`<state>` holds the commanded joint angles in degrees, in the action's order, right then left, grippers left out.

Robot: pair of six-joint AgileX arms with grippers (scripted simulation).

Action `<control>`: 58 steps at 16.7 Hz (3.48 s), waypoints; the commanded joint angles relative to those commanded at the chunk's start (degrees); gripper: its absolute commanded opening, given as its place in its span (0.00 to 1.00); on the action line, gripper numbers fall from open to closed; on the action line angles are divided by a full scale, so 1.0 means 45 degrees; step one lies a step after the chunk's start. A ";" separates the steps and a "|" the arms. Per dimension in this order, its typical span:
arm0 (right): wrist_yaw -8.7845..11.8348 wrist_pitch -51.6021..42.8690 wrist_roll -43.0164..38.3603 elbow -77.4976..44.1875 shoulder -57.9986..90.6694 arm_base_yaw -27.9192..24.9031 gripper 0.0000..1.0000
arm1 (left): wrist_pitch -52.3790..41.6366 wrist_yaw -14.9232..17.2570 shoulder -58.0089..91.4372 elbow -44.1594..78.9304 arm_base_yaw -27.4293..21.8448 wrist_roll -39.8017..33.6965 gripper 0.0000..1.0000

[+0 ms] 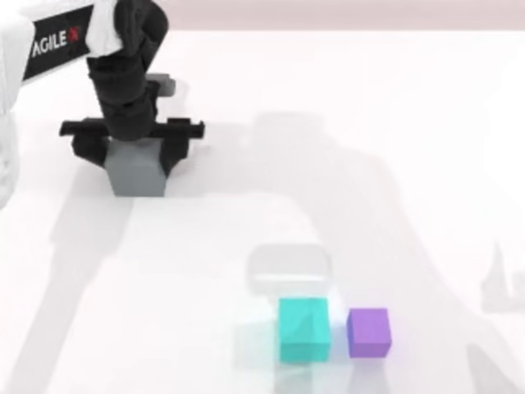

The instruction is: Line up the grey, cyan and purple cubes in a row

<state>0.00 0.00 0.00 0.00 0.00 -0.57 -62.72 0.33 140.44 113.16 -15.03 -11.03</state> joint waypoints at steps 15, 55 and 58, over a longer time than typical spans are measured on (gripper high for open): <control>0.0000 0.0000 0.0000 0.0000 0.0000 0.0000 1.00 | -0.3199 -0.0021 -0.0572 0.2704 0.0260 0.0000 0.00; 0.0000 0.0000 0.0000 0.0000 0.0000 0.0000 1.00 | 0.3496 -0.0125 -0.7934 -1.1382 -0.5924 -0.6839 0.00; 0.0000 0.0000 0.0000 0.0000 0.0000 0.0000 1.00 | 0.3496 -0.0125 -0.7934 -1.1382 -0.5924 -0.6839 0.23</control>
<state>0.00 0.00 0.00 0.00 0.00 -0.57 -46.99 -0.23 104.73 61.94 -41.69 -41.81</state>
